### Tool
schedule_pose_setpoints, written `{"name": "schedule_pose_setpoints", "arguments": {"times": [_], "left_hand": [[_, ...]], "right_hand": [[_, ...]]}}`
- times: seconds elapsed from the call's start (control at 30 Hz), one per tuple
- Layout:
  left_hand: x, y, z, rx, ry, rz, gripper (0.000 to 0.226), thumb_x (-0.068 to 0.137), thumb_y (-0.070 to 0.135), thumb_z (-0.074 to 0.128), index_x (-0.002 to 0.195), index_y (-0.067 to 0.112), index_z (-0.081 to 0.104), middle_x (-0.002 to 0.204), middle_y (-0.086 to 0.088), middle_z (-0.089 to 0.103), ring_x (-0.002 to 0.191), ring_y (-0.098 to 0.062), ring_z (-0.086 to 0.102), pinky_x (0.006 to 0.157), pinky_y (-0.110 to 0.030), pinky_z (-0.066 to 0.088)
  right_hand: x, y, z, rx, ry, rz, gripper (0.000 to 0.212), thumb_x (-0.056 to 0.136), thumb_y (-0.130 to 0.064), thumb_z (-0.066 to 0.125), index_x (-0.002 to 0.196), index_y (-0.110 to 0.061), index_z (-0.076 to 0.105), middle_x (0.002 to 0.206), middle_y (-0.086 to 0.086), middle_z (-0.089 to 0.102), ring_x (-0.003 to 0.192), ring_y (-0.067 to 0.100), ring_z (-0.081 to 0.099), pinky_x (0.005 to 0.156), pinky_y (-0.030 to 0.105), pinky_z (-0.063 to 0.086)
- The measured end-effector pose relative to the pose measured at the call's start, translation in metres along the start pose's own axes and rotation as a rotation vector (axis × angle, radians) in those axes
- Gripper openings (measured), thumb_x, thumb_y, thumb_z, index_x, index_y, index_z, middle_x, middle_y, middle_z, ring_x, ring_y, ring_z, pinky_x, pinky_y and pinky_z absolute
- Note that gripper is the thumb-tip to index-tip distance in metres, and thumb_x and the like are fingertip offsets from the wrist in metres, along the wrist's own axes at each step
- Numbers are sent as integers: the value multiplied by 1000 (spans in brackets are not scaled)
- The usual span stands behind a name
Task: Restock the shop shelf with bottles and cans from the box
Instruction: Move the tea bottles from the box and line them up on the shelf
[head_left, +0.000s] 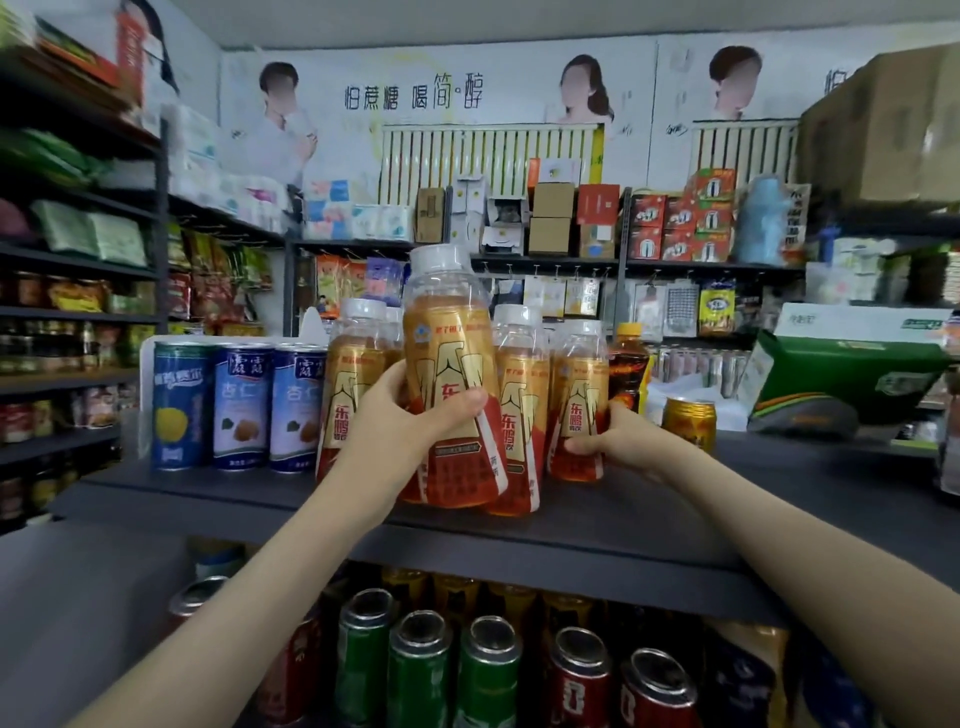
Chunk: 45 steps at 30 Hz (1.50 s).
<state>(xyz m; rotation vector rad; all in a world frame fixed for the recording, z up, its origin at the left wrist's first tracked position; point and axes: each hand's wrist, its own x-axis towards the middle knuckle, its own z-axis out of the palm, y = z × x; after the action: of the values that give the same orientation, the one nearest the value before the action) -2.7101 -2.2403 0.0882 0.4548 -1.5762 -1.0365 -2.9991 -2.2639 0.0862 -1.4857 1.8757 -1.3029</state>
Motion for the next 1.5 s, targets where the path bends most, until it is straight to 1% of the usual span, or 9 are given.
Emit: {"name": "schedule_pose_setpoints", "arguments": {"times": [0.23, 0.4, 0.5, 0.6, 0.83, 1.0, 1.17, 1.27, 1.5], "left_hand": [[-9, 1, 7, 31, 34, 4, 69, 51, 47, 76, 114, 24, 60, 97, 11, 73, 89, -7, 70, 80, -33, 55], [-15, 5, 22, 123, -22, 54, 67, 53, 49, 87, 112, 31, 60, 100, 13, 72, 93, -3, 68, 80, -28, 55], [-16, 11, 42, 212, -52, 120, 67, 51, 52, 83, 110, 34, 58, 98, 16, 70, 89, 6, 64, 73, -15, 52], [-15, 13, 64, 237, -62, 179, 62, 60, 48, 84, 115, 33, 60, 100, 17, 70, 92, 5, 64, 80, -20, 53], [-1, 19, 84, 497, -298, 135, 71, 66, 58, 76, 129, 36, 49, 121, 15, 58, 115, -5, 54, 93, -25, 46], [-7, 7, 73, 858, 53, 405, 68, 83, 52, 61, 143, 38, 31, 145, 6, 29, 131, -14, 20, 100, -28, 20], [-6, -32, 71, 1206, 177, 446, 82, 82, 52, 63, 150, 34, 22, 149, -18, 21, 129, -34, 24, 105, -46, 33], [-6, -46, 73, 1238, 163, 414, 87, 81, 47, 67, 152, 34, 17, 150, -19, 19, 122, -38, 34, 98, -47, 42], [-6, -48, 77, 1146, 142, 371, 83, 89, 39, 61, 151, 40, 7, 152, -19, 8, 120, -34, 31, 99, -39, 37]], "right_hand": [[10, -1, -2, -167, -26, 56, 58, 77, -22, 78, 128, -10, 52, 126, 6, 62, 115, 23, 58, 101, 39, 45], [-47, -57, 5, -122, 338, -267, 63, 90, -42, 61, 137, -9, 38, 125, 5, 51, 109, 18, 51, 84, 30, 46], [-102, -89, -3, 73, -92, -495, 50, 92, -58, 42, 128, -26, 53, 120, -11, 61, 115, 9, 56, 98, 29, 44], [-136, -86, -17, 132, -366, -455, 41, 83, -56, 58, 119, -34, 58, 118, -12, 67, 113, 10, 61, 97, 35, 48], [-134, -52, -37, 239, -211, -424, 41, 76, -32, 72, 113, -15, 64, 112, 1, 71, 105, 19, 67, 89, 37, 53], [-111, -32, -36, 112, -135, -336, 33, 78, -34, 70, 108, -22, 62, 96, -10, 74, 91, 7, 69, 67, 15, 49], [-82, -18, -33, 44, -12, -326, 99, 69, -38, 80, 144, -33, 17, 123, 1, 60, 104, 12, 64, 87, 36, 55], [-72, -10, -17, -182, -16, -417, 128, 74, -14, 81, 146, -38, -23, 143, -6, 35, 123, 5, 46, 100, 24, 43], [-41, -4, -7, -254, -17, -409, 134, 73, -20, 79, 127, -60, -38, 159, 3, 9, 143, 23, 24, 113, 54, 29]]}}
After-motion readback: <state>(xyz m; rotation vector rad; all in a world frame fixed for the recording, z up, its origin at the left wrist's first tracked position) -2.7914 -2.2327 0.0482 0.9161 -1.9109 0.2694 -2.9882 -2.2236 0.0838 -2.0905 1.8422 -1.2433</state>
